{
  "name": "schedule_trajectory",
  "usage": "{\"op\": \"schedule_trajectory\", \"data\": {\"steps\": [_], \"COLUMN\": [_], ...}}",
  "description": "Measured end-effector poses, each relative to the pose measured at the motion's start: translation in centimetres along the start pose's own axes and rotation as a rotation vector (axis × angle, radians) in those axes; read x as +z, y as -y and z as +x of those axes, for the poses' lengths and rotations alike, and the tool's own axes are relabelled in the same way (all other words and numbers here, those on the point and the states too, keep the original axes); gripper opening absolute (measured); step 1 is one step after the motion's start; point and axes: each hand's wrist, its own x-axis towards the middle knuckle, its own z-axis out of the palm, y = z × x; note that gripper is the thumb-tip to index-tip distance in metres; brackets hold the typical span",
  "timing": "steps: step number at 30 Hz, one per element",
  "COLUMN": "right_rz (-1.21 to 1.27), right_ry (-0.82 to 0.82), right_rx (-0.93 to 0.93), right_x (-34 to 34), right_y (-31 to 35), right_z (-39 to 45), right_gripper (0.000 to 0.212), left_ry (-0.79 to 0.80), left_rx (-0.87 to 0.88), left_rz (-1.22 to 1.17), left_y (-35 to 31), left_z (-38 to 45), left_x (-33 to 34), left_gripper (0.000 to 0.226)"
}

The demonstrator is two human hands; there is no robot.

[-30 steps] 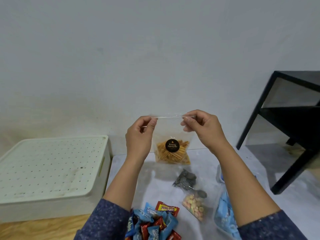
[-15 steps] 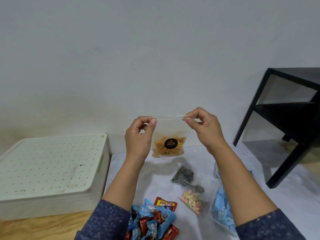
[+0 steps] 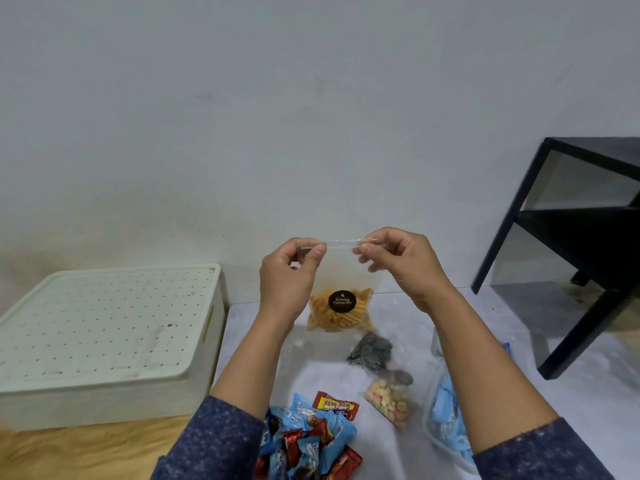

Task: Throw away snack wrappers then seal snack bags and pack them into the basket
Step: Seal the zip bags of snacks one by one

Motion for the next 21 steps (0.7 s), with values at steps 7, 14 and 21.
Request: {"op": "schedule_trajectory", "data": {"steps": [7,14,21], "right_rz": [-0.101,-0.097,-0.120], "right_ry": [-0.027,0.041,0.034], "right_rx": [-0.045,-0.005,-0.032], "right_x": [0.8,1.0,1.4], "right_y": [0.2,0.2,0.2], "right_z": [0.3,0.4,0.3], "right_gripper": [0.016,0.004,0.008], "left_ry": [0.021,0.069,0.088], "left_rx": [0.008,-0.004,0.005], "left_rz": [0.026,-0.010,-0.017], "left_y": [-0.1,-0.1,0.0], "left_z": [0.0,0.2,-0.1], "left_x": [0.1,0.0,0.4], "left_gripper": [0.018,0.015,0.012]}}
